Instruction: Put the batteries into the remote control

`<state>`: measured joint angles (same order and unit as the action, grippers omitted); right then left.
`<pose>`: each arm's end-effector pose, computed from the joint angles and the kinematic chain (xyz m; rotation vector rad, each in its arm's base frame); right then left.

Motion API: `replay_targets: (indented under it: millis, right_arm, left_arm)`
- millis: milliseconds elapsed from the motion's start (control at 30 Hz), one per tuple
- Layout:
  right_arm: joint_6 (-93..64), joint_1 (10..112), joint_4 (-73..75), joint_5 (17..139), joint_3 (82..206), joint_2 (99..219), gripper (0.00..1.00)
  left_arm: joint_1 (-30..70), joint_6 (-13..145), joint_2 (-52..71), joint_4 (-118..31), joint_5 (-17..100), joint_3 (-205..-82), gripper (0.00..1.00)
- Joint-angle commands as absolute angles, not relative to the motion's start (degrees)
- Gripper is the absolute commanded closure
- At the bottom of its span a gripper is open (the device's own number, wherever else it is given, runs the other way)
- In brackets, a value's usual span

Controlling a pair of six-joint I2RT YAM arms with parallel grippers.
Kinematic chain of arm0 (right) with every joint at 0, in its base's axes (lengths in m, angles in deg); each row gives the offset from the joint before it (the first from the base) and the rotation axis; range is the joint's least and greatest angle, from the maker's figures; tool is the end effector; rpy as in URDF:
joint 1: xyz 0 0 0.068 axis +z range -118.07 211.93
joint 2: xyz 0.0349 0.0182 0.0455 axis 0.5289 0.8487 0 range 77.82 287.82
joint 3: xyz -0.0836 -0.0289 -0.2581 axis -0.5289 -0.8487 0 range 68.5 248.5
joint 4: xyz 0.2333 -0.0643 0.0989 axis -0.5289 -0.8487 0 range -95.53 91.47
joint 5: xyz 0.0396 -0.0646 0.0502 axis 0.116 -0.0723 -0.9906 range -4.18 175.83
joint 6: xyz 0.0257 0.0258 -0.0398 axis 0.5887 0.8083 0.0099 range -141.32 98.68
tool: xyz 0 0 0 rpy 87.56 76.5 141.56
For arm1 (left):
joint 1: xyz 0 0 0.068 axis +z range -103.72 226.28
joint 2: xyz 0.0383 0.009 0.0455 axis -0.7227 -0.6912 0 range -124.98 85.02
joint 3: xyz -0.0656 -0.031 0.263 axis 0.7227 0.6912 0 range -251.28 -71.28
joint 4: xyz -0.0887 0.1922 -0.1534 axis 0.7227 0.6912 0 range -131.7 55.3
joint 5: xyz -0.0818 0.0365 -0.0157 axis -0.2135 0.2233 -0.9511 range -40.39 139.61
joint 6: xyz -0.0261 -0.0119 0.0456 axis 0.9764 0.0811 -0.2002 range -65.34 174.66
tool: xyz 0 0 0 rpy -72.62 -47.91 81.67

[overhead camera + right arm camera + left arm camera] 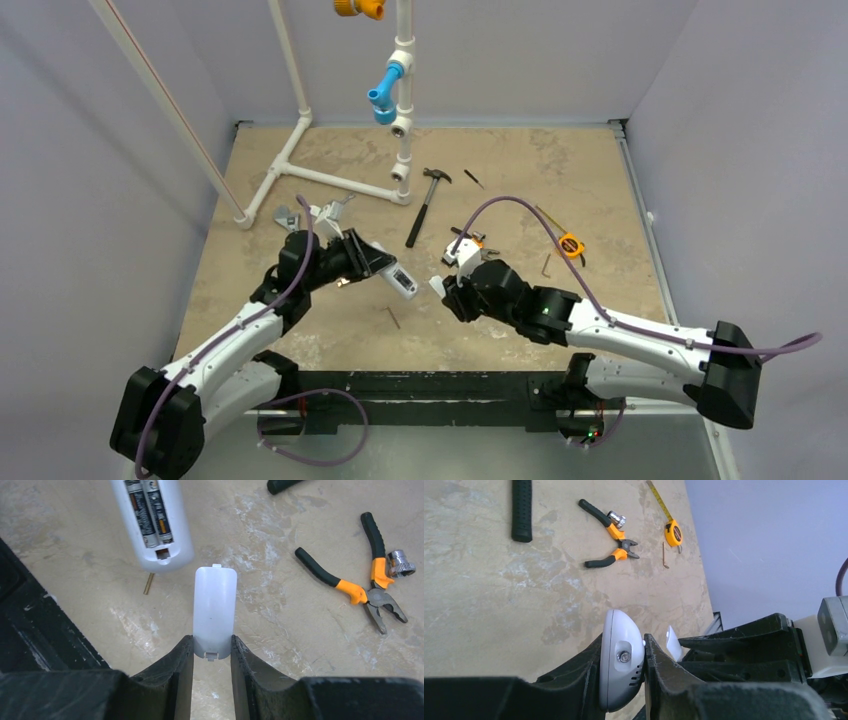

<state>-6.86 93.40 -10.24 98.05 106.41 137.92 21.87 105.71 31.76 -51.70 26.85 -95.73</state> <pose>0.1155 0.1968 0.2447 -0.7598 2.0609 0.5338 0.1826 -0.0980 0.2252 -0.1860 2.0748 -1.2314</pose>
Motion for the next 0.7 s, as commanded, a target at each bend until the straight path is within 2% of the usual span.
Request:
replay_targets:
  millis: [0,367,667]
  right_arm:
    - [-12.73,93.64,-11.90,93.15,109.85,135.41,0.77]
    - [-16.38,93.63,-18.25,90.61,115.12,133.06,0.78]
    - [-17.18,93.63,-18.62,90.27,117.51,137.63,0.78]
  left_arm:
    - [21.03,111.30,30.12,-63.23,22.95,-95.59,1.00]
    - [15.33,114.89,25.61,-69.06,26.35,-93.54,1.00]
    - [13.78,115.24,22.56,-70.25,27.42,-93.96,1.00]
